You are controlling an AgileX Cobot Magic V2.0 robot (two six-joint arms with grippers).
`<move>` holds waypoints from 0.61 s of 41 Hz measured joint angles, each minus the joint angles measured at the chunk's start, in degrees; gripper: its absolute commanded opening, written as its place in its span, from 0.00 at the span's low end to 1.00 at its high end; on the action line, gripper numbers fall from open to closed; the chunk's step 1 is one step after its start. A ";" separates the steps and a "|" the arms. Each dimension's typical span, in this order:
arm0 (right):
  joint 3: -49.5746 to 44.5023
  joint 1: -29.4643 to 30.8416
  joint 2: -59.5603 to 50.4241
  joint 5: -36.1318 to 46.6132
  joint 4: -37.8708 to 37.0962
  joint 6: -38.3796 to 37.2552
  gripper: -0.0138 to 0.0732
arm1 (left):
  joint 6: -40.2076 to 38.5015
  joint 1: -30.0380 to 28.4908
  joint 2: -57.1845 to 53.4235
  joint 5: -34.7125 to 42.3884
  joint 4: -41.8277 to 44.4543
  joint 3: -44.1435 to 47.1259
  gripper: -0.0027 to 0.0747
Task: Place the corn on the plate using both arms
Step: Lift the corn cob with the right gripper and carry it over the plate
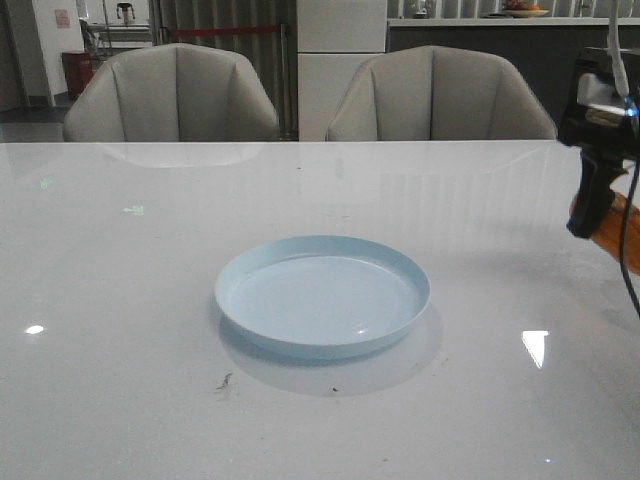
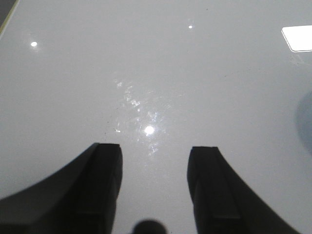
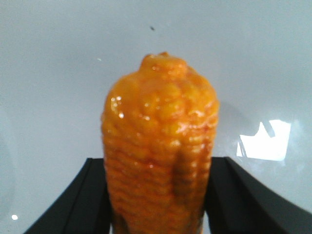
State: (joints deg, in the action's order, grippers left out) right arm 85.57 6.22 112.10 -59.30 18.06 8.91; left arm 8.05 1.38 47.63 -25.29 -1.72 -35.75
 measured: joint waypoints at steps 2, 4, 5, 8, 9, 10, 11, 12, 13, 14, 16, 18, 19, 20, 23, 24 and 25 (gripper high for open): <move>2.55 -0.34 0.00 -1.74 0.51 0.46 0.22 | 0.00 0.00 0.00 0.00 0.00 0.00 0.53; 5.57 -0.88 0.00 -3.12 1.11 1.01 0.22 | 0.00 0.00 0.00 0.00 0.00 0.00 0.53; 6.88 -1.21 0.00 -4.02 1.51 1.22 0.22 | 0.00 0.00 0.00 0.00 0.00 0.00 0.53; 11.07 -2.79 0.00 -6.09 2.64 2.26 0.22 | 0.00 0.00 0.00 0.00 0.00 0.00 0.53; 12.67 -3.62 0.00 -6.66 3.01 2.68 0.22 | 0.00 0.00 0.00 0.00 0.00 0.00 0.53; 13.82 -4.30 0.00 -7.15 3.42 3.06 0.22 | 0.00 0.00 0.00 0.10 0.00 0.00 0.53; 14.90 -5.02 0.00 -7.74 4.10 3.50 0.22 | 0.00 0.00 0.00 0.10 0.00 0.00 0.53; 16.29 -6.08 0.00 -8.13 4.54 3.97 0.22 | 0.00 0.00 0.00 0.10 0.00 0.00 0.53; 17.28 -6.92 0.00 -8.52 4.97 4.37 0.22 | 0.00 0.00 0.00 0.23 0.00 0.00 0.53; 18.18 -7.79 0.00 -8.77 5.42 4.56 0.22 | 0.00 0.00 0.00 0.32 0.00 0.00 0.53; 19.94 -9.91 0.00 -9.19 5.95 5.13 0.22 | 0.00 0.00 0.00 0.55 0.00 0.00 0.53; 21.21 -12.13 0.00 -9.45 6.43 5.43 0.22 | 0.00 0.00 0.00 0.67 0.00 0.00 0.53; 21.60 -13.37 0.00 -9.49 6.71 5.52 0.22 | 0.00 0.00 0.00 0.80 0.00 0.00 0.53; 21.90 -14.62 0.00 -9.59 6.75 5.52 0.22 | 0.00 0.00 0.00 0.90 0.00 0.00 0.53; 22.18 -17.33 0.09 -9.73 6.98 5.64 0.22 | 0.00 0.00 0.00 1.16 0.00 0.00 0.53; 22.30 -18.45 0.19 -9.86 6.98 5.64 0.22 | 0.00 0.00 0.00 1.15 0.00 0.00 0.53; 22.27 -19.26 0.22 -9.86 6.98 5.64 0.22 | 0.00 0.00 0.00 1.27 0.00 0.00 0.53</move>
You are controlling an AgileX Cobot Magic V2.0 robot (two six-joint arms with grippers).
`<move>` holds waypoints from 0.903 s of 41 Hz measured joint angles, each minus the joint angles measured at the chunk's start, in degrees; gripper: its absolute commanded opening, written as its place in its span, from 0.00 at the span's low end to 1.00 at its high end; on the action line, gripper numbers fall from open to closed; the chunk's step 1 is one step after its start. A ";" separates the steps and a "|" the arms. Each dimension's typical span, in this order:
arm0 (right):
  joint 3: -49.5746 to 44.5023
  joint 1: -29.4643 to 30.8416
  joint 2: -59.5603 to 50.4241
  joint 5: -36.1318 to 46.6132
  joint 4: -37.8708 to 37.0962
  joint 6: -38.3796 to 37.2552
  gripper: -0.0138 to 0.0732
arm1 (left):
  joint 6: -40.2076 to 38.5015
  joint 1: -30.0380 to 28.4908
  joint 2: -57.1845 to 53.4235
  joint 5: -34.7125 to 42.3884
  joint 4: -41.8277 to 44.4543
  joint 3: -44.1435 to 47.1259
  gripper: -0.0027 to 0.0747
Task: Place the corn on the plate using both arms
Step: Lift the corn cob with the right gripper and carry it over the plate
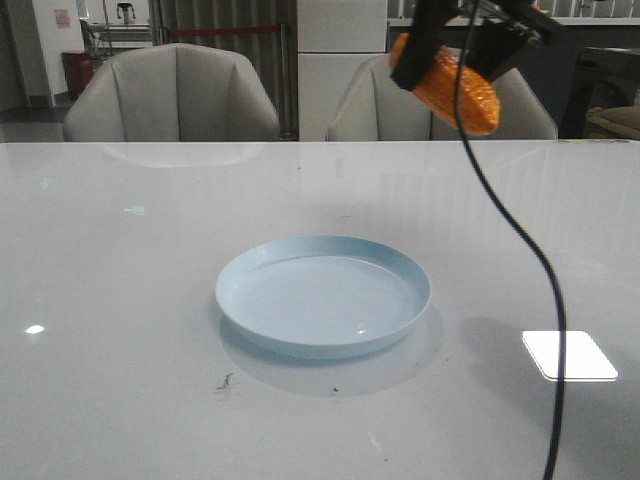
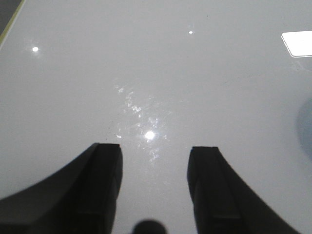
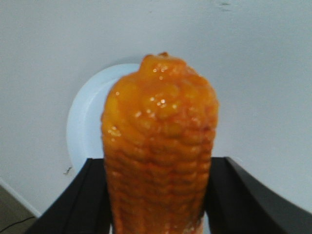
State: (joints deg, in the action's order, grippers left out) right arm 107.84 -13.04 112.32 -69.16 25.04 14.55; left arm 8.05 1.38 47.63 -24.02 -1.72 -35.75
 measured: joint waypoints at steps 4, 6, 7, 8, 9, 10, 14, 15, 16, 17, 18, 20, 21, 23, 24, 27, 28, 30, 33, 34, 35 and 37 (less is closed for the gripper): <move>0.00 -3.16 0.40 0.00 0.14 0.00 0.22 | 0.00 0.00 0.00 0.11 0.00 0.00 0.53; 0.00 -4.13 0.39 0.00 0.25 0.00 0.22 | 0.00 0.00 0.00 0.11 0.00 0.00 0.53; 0.00 -4.69 0.47 0.11 0.38 0.00 0.22 | 0.00 0.00 0.00 0.11 0.00 0.00 0.53; 0.00 -5.06 0.47 0.24 0.62 0.00 0.22 | 0.00 0.00 0.00 0.11 0.00 0.00 0.53; 0.00 -5.30 0.47 0.44 0.92 0.00 0.22 | 0.00 0.00 0.00 0.11 0.00 0.00 0.53; 0.00 -5.72 0.47 0.53 1.18 0.00 0.22 | 0.00 0.00 0.00 0.11 0.00 0.00 0.53; 0.00 -6.60 0.67 1.11 1.82 0.00 0.22 | 0.00 0.00 0.00 0.11 0.00 0.00 0.53; 0.00 -6.75 0.82 1.11 1.91 0.00 0.22 | 0.00 0.00 0.00 0.19 0.00 0.00 0.53; 0.00 -6.89 1.08 1.11 1.91 0.00 0.22 | 0.00 0.00 0.00 0.19 0.00 0.00 0.53; 0.03 -6.98 1.24 1.11 1.91 0.00 0.22 | 0.00 0.00 0.00 0.19 0.00 0.00 0.53; 0.14 -6.98 1.76 1.11 2.04 0.00 0.22 | 0.00 0.00 0.00 0.23 0.00 0.00 0.53; 0.13 -6.98 2.60 0.87 2.16 0.00 0.22 | 0.00 0.00 0.00 0.34 0.00 0.00 0.53; 0.16 -6.98 3.29 0.73 2.16 0.00 0.22 | 0.00 0.00 0.00 0.46 0.00 0.00 0.53; 0.16 -6.98 4.49 0.26 2.16 0.00 0.22 | 0.00 0.00 0.00 0.54 0.00 0.00 0.53; 0.16 -6.98 5.36 0.17 2.16 0.00 0.22 | 0.00 0.00 0.00 0.54 0.00 0.00 0.53; 0.16 -6.98 7.68 -0.41 2.16 0.00 0.22 | 0.00 0.00 0.00 0.54 0.00 0.00 0.53; 0.16 -6.98 8.56 -0.43 2.16 0.00 0.22 | 0.00 0.00 0.00 0.59 0.00 0.00 0.53; 0.16 -6.98 9.85 -0.53 2.16 0.00 0.23 | 0.00 0.00 0.00 0.72 0.00 0.00 0.53; 0.16 -6.98 11.74 -0.53 2.16 0.00 0.23 | 0.00 0.00 0.00 1.20 0.00 0.00 0.53; 0.16 -6.98 12.37 -0.53 2.16 0.00 0.25 | 0.00 0.00 0.00 1.39 0.00 0.00 0.53; 0.16 -6.98 12.68 -0.53 2.16 0.00 0.27 | 0.00 0.00 0.00 1.44 0.00 0.00 0.53; 0.16 -6.98 13.73 -0.53 2.16 0.00 0.31 | 0.00 0.00 0.00 1.72 0.00 0.00 0.53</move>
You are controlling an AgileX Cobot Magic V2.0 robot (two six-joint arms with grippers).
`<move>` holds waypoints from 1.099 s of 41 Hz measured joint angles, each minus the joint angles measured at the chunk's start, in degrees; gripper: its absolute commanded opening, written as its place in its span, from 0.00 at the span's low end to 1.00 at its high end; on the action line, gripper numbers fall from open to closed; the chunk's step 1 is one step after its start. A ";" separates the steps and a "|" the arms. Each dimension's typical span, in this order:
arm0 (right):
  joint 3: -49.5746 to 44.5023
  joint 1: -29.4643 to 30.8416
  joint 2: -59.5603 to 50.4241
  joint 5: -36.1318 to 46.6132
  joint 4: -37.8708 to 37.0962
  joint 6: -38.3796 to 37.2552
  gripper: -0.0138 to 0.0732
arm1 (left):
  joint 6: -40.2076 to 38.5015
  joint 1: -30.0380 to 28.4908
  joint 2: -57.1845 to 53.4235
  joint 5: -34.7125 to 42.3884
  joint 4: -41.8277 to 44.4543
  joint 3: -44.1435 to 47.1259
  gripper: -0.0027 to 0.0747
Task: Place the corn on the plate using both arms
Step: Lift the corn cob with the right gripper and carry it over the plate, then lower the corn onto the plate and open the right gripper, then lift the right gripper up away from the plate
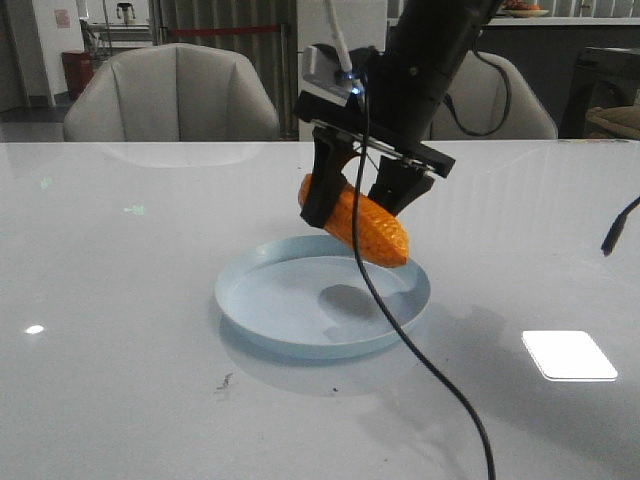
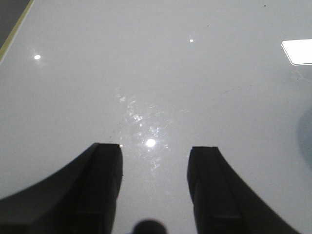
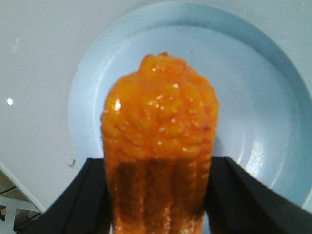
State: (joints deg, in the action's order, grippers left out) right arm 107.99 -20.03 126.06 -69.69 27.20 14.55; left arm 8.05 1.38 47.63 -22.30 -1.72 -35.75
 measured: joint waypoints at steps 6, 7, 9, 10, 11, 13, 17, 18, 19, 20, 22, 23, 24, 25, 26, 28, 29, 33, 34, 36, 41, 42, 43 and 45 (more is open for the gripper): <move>0.00 0.00 2.08 0.61 0.10 0.00 0.54 | 0.00 0.00 0.00 0.23 0.00 0.00 0.53; 0.00 0.00 2.22 0.76 0.10 0.00 0.59 | 0.00 0.00 0.00 0.23 0.00 0.00 0.53; 0.00 0.00 2.36 1.33 0.10 0.00 0.66 | 0.00 0.00 0.00 0.23 0.00 0.00 0.53; 0.00 0.00 2.45 1.61 0.10 0.00 0.70 | 0.00 0.00 0.00 0.23 0.00 0.00 0.53; 0.00 0.00 2.45 2.01 0.10 0.00 0.73 | 0.00 0.00 0.00 0.23 0.00 0.00 0.53; 0.00 0.00 2.45 2.69 0.10 0.00 0.78 | 0.00 0.00 0.00 0.23 0.00 0.00 0.53; 0.00 0.00 2.45 4.07 0.10 0.00 0.83 | 0.00 0.00 0.00 0.51 0.00 0.00 0.53; 0.00 0.00 2.45 4.22 0.10 0.00 0.83 | 0.00 0.00 0.00 0.51 0.00 0.00 0.53; 0.00 0.00 2.45 4.36 0.10 0.00 0.83 | 0.00 0.00 0.00 0.51 0.00 0.00 0.53; 0.00 0.00 2.45 4.52 0.10 0.00 0.83 | 0.00 0.00 0.00 0.51 0.00 0.00 0.53; 0.00 0.00 2.45 4.76 0.10 0.00 0.83 | 0.00 0.00 0.00 0.51 0.00 0.00 0.53; 0.00 0.00 2.45 4.76 0.10 0.00 0.83 | 0.00 0.00 0.00 0.51 0.00 0.00 0.53; 0.00 0.00 2.45 4.90 0.10 0.00 0.83 | 0.00 0.00 0.00 0.51 0.00 0.00 0.53; 0.00 0.00 2.45 5.00 0.10 0.00 0.83 | 0.00 0.00 0.00 0.51 0.00 0.00 0.53; 0.00 0.00 2.45 5.01 0.10 0.00 0.82 | 0.00 0.00 0.00 0.61 0.00 0.00 0.53; 0.00 0.00 2.45 5.10 0.10 0.00 0.81 | 0.00 0.00 0.00 0.59 0.00 0.00 0.53; 0.00 0.00 2.45 5.10 0.23 0.00 0.81 | 0.00 0.00 0.00 0.59 0.00 0.00 0.53; 0.00 0.00 2.45 5.23 0.58 0.66 0.81 | 0.00 0.00 0.00 0.59 0.00 0.00 0.53; 0.00 0.00 2.45 5.23 0.58 0.86 0.81 | 0.00 0.00 0.00 0.59 0.00 0.00 0.53; 0.24 0.00 2.45 5.10 0.58 1.73 0.81 | 0.00 0.00 0.00 0.59 0.00 0.00 0.53; 1.44 0.00 1.39 3.65 0.58 2.77 0.81 | 0.00 0.00 0.00 0.59 0.00 0.00 0.53; 1.74 0.00 0.97 3.41 0.58 2.77 0.81 | 0.00 0.00 0.00 0.59 0.00 0.00 0.53; 1.90 0.12 0.28 3.21 0.58 2.84 0.81 | 0.00 0.00 0.00 0.59 0.00 0.00 0.53; 2.33 0.35 -0.92 2.52 0.68 3.35 0.81 | 0.00 0.00 0.00 0.59 0.00 0.00 0.53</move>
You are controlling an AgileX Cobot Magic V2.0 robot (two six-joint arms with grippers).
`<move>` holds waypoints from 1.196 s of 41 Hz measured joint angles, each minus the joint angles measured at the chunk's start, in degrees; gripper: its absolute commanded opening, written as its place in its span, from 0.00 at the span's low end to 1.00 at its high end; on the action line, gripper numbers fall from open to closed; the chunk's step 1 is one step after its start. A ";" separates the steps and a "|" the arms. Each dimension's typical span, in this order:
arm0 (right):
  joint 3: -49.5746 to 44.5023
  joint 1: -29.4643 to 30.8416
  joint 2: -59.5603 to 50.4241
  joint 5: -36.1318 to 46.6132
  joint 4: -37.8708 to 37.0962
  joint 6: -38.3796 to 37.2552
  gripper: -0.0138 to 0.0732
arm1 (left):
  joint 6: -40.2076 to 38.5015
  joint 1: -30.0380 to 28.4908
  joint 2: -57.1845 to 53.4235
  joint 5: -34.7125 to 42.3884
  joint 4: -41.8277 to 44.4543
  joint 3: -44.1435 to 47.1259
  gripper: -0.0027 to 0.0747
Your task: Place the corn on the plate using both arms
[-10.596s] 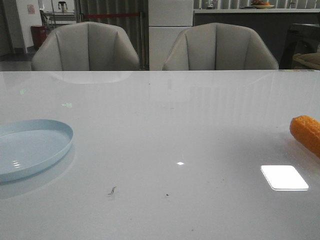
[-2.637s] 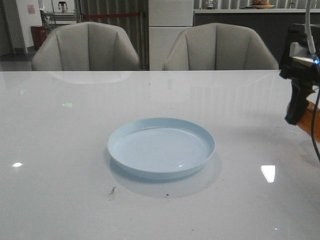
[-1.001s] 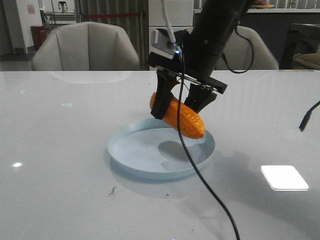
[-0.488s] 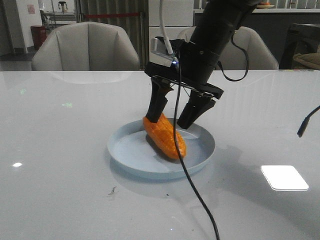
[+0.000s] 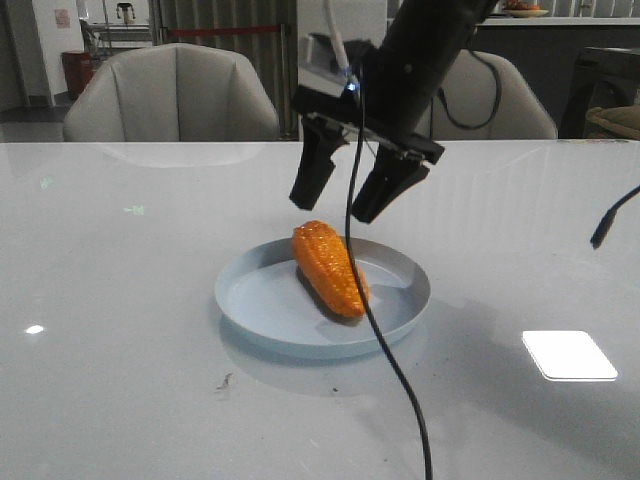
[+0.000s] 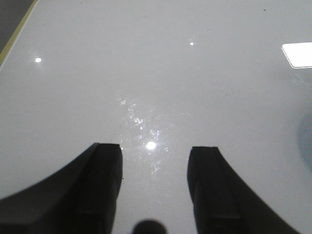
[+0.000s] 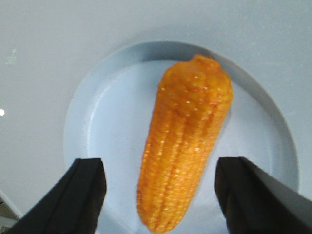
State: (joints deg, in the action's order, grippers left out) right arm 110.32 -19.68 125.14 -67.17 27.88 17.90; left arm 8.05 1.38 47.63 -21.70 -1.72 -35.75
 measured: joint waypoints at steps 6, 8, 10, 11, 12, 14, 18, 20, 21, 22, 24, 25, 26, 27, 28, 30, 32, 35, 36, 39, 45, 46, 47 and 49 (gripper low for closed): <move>0.24 1.28 -5.07 -2.45 -0.06 2.19 0.81 | 0.00 0.00 0.00 0.00 0.00 0.00 0.53; 0.24 1.68 -6.79 -2.72 -0.06 3.45 0.81 | 0.00 0.00 0.00 -0.11 0.00 0.00 0.53; 0.24 2.31 -8.23 -2.95 -0.17 3.91 0.81 | 0.00 0.00 0.00 -0.22 0.00 0.00 0.53; 0.24 2.62 -9.43 -3.07 -0.33 4.18 0.81 | 0.00 0.00 0.00 -0.22 0.00 0.00 0.53; 0.24 2.81 -10.16 -3.16 -0.59 4.34 0.81 | 0.00 0.00 0.00 -0.22 0.00 0.00 0.53; 0.24 3.61 -11.84 -3.42 -1.23 4.43 0.81 | 0.00 0.00 0.00 -0.33 0.00 0.00 0.53; 0.24 5.27 -15.39 -3.57 -2.75 4.18 0.81 | 0.00 0.00 0.00 -0.42 0.00 0.00 0.53; 0.24 6.38 -17.03 -3.79 -3.39 3.95 0.81 | 0.00 0.00 0.00 -0.42 0.00 0.00 0.53; 0.24 6.93 -17.71 -3.79 -3.69 3.66 0.81 | 0.00 0.00 0.00 -0.42 0.00 0.00 0.53; 0.24 7.50 -18.38 -3.93 -3.96 3.31 0.81 | 0.00 0.00 0.00 -0.42 0.00 0.00 0.53; 0.24 9.22 -20.14 -4.07 -4.19 2.74 0.81 | 0.00 0.00 0.00 -0.42 0.00 0.00 0.53; 0.24 9.92 -20.80 -4.15 -4.33 2.31 0.81 | 0.00 0.00 0.00 -0.42 0.00 0.00 0.53; 0.24 10.90 -21.68 -4.28 -4.46 2.10 0.81 | 0.00 0.00 0.00 -0.42 0.00 0.00 0.53; 0.24 11.65 -22.33 -4.31 -4.47 1.97 0.81 | 0.00 0.00 0.00 -0.42 0.00 0.00 0.53; 0.24 12.40 -22.96 -4.43 -4.56 1.96 0.81 | 0.00 0.00 0.00 -0.42 0.00 0.00 0.53; 0.11 14.24 -24.54 -4.42 -4.72 1.83 0.81 | 0.00 0.00 0.00 -0.42 0.00 0.00 0.53; -0.50 16.42 -26.26 -4.45 -4.74 1.83 0.81 | 0.00 0.00 0.00 -0.42 0.00 0.00 0.53; -2.25 19.26 -29.00 -4.54 -4.98 1.83 0.81 | 0.00 0.00 0.00 -0.42 0.00 0.00 0.53; -3.19 20.10 -30.15 -4.54 -5.00 1.83 0.81 | 0.00 0.00 0.00 -0.42 0.00 0.00 0.53; -5.94 22.91 -33.09 -4.54 -5.35 1.83 0.81 | 0.00 0.00 0.00 -0.42 0.00 0.00 0.53; -13.55 27.90 -39.56 -4.54 -6.66 1.83 0.81 | 0.00 0.00 0.00 -0.42 0.00 0.00 0.53; -15.31 28.32 -40.94 -4.27 -6.77 1.95 0.81 | 0.00 0.00 0.00 -0.42 0.00 0.00 0.53; -16.69 28.72 -42.39 -3.51 -6.93 1.95 0.81 | 0.00 0.00 0.00 -0.42 0.00 0.00 0.53; -20.15 28.98 -45.10 -1.43 -7.05 2.09 0.81 | 0.00 0.00 0.00 -0.42 0.00 0.00 0.53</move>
State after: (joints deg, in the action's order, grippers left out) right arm 90.17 9.30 80.04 -68.60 20.83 19.99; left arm 8.05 1.38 47.63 -22.13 -1.72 -35.75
